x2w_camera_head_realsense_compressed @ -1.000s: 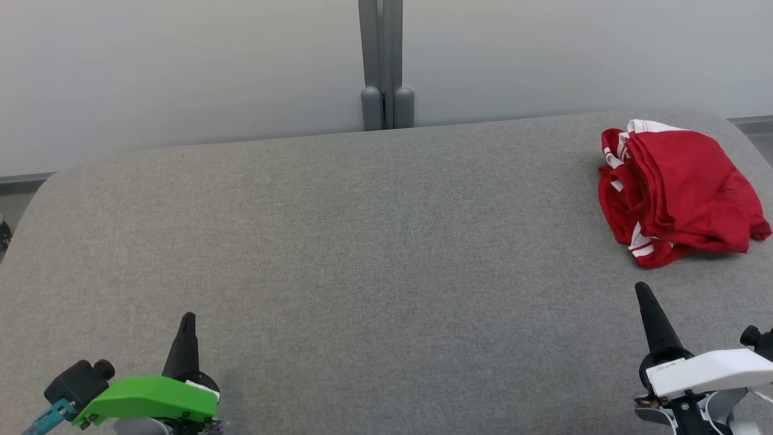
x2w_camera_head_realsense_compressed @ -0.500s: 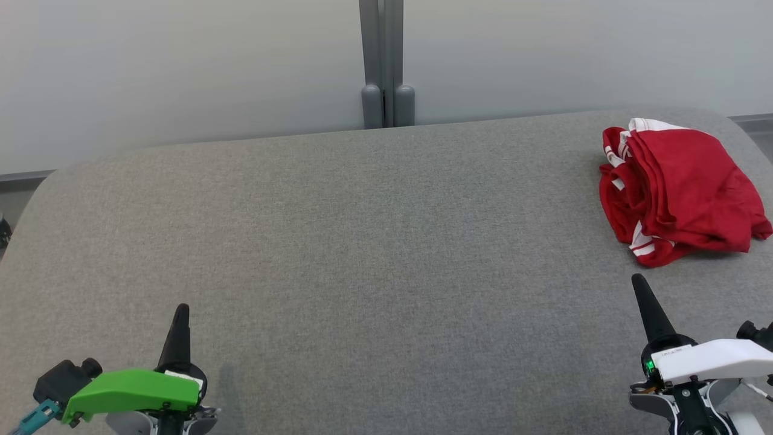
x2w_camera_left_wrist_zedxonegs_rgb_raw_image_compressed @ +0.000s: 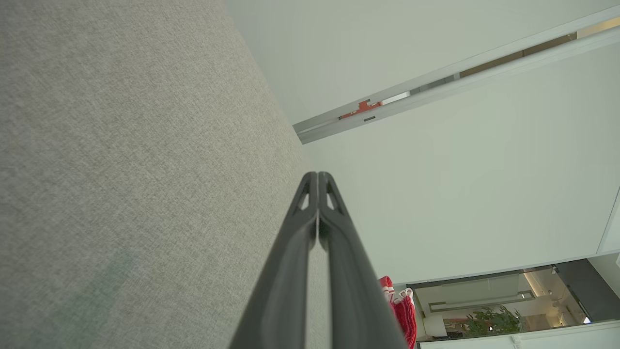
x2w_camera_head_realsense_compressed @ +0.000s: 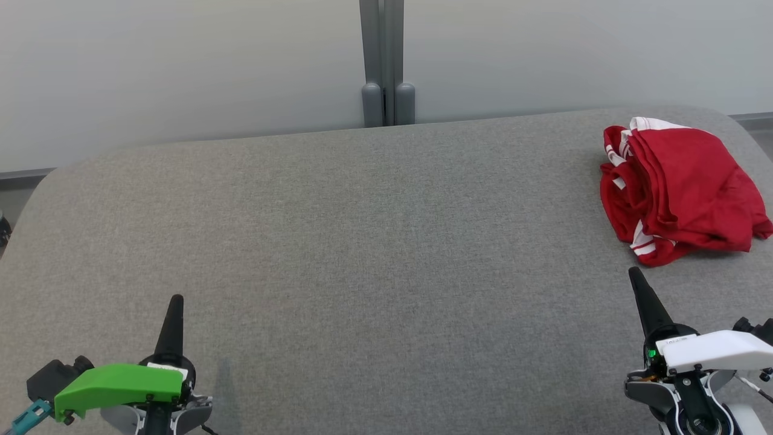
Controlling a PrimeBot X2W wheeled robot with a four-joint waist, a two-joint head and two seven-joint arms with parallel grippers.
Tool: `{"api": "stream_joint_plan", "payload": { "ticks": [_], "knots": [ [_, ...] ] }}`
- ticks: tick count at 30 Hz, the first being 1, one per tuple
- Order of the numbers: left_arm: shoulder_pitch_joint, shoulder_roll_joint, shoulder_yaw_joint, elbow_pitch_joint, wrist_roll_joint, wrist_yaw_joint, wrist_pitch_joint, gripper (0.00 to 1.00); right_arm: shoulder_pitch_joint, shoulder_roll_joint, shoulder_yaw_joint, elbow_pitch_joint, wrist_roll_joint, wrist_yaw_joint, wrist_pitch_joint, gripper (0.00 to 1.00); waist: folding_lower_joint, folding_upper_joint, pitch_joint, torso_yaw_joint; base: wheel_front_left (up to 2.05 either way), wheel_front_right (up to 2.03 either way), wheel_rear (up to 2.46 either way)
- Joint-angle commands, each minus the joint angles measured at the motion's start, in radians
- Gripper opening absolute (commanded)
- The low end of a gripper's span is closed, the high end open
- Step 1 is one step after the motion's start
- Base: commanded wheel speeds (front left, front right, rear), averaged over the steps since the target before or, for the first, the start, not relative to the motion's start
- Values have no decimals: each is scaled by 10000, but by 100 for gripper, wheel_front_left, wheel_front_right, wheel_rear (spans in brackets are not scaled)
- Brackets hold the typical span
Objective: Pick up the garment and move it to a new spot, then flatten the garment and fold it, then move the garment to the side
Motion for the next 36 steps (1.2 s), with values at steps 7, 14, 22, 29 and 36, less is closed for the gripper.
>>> {"api": "stream_joint_plan", "payload": {
  "ticks": [7,14,22,29,36],
  "knots": [
    [-308,-54,244,12,-736,-208,180,0,-332,15,-47,152,722,5,112,0,0,0,19,6,0,0,0],
    [-379,-114,396,52,-1266,-330,309,0,-482,43,-55,308,1255,4,185,0,0,0,37,12,0,0,0],
    [-445,-185,570,95,-1828,-451,449,0,-619,71,-65,481,1827,4,244,0,0,0,58,18,0,0,0],
    [-525,-247,709,135,-2289,-567,577,0,-727,102,-71,622,2299,5,310,0,0,0,76,23,0,0,0],
    [-577,-300,851,172,-2720,-662,693,0,-860,123,-78,753,2745,4,363,0,0,0,94,29,0,0,0]
  ]
}}
